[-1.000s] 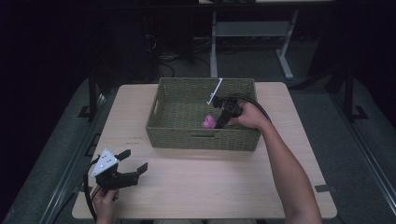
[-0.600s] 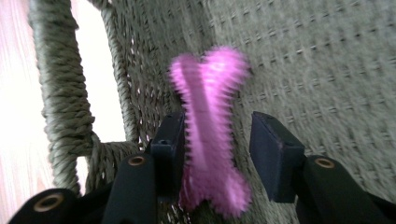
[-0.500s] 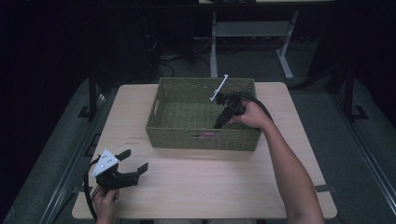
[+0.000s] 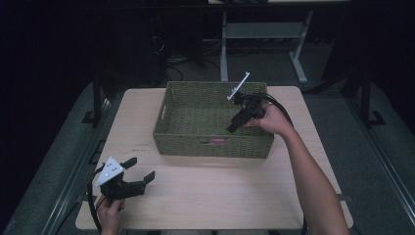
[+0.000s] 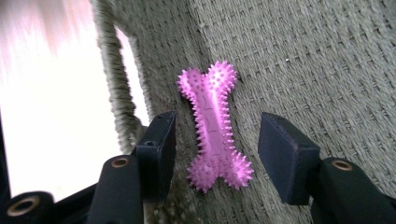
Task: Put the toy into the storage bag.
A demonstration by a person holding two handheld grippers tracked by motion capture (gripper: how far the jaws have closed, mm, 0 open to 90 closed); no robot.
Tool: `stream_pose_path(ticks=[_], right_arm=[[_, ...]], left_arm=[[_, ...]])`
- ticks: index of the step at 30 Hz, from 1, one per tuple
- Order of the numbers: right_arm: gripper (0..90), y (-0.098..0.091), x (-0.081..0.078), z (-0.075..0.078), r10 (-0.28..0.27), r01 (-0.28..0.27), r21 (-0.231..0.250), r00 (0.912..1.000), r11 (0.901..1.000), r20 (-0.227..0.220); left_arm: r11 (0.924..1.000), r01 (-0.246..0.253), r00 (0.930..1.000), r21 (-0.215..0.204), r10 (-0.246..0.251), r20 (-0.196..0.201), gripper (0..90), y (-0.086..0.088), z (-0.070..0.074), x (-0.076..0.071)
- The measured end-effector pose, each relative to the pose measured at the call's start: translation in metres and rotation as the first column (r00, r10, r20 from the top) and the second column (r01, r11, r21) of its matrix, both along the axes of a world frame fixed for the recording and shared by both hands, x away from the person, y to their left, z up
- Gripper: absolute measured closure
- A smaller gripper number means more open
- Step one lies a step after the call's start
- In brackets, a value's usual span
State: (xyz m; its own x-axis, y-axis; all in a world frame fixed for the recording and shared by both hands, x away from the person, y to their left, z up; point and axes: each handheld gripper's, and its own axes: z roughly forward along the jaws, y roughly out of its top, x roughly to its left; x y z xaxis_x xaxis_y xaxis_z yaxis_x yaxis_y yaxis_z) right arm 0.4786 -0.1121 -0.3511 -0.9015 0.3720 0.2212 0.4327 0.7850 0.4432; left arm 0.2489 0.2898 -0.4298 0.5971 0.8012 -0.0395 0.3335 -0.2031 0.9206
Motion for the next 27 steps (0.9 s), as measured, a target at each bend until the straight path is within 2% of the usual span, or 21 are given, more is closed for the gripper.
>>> stream_pose_path(ticks=[6, 11, 17, 21, 27], right_arm=[[43.7, -0.003, -0.009, 0.015, -0.011, 0.01, 0.033, 0.9994, 0.9994, 0.032], [41.6, -0.005, -0.014, 0.025, -0.017, 0.014, 0.061, 0.9991, 0.998, 0.04], [39.8, -0.006, -0.023, 0.032, -0.013, 0.01, 0.053, 0.9987, 0.9985, 0.049], [38.6, -0.007, -0.03, 0.038, -0.007, 0.003, 0.066, 0.9985, 0.9978, 0.054], [36.6, -0.008, -0.041, 0.047, -0.006, 0.0, 0.066, 0.997, 0.9978, 0.077]], left_arm=[[1.0, -0.004, 1.0, -0.002, 0.004, -0.001, 13.8, 0.001, 0.0, 0.0], [1.0, -0.002, 1.0, -0.001, 0.002, 0.0, 13.8, 0.0, 0.0, 0.0], [1.0, 0.001, 1.0, 0.002, -0.001, 0.0, 13.8, 0.0, 0.0, 0.0], [1.0, 0.0, 1.0, 0.003, 0.0, 0.0, 13.8, 0.0, 0.0, 0.0], [1.0, 0.001, 1.0, 0.005, -0.001, -0.001, 13.8, 0.0, 0.0, 0.0]])
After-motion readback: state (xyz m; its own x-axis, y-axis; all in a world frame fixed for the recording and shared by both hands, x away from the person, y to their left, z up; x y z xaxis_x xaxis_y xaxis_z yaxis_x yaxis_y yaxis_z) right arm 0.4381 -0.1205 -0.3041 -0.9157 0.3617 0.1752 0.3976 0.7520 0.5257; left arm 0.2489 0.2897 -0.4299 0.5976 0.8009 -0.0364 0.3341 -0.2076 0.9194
